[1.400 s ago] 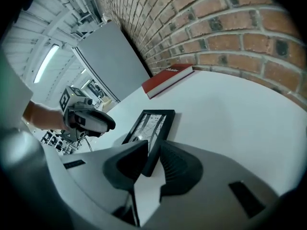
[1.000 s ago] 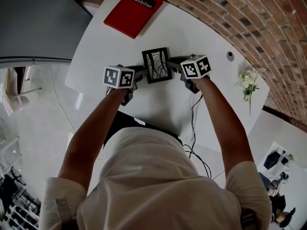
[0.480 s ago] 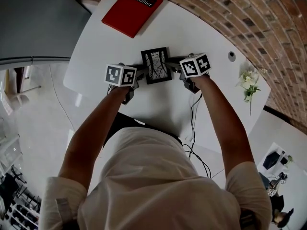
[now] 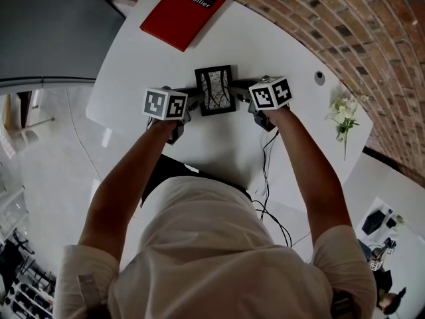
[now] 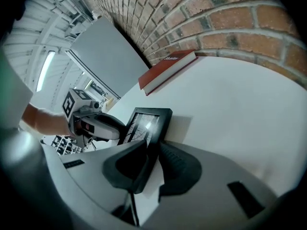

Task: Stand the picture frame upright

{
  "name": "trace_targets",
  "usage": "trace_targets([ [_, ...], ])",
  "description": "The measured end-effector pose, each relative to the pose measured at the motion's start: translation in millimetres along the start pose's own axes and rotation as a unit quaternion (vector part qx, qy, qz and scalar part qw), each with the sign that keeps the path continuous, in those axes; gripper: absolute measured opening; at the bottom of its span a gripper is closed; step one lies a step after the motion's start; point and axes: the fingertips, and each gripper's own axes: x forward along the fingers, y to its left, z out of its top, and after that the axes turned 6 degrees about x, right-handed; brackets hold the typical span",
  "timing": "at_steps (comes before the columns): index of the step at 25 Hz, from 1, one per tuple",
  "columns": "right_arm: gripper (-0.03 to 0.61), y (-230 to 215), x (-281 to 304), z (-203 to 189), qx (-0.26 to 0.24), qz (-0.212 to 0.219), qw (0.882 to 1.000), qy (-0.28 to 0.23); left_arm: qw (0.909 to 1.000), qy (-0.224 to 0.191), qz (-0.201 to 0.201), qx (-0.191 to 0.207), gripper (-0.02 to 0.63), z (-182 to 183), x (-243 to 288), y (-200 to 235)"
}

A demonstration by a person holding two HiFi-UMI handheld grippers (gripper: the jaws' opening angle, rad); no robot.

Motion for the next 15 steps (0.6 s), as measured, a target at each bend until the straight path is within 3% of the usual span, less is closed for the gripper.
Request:
trace_targets([
  [15, 0.052, 53.4, -10.8, 38.1, -0.069, 0.010, 0.995, -0.065, 0.9945, -0.049, 0.061, 0.070, 0.089, 25.9, -56.5, 8.4],
])
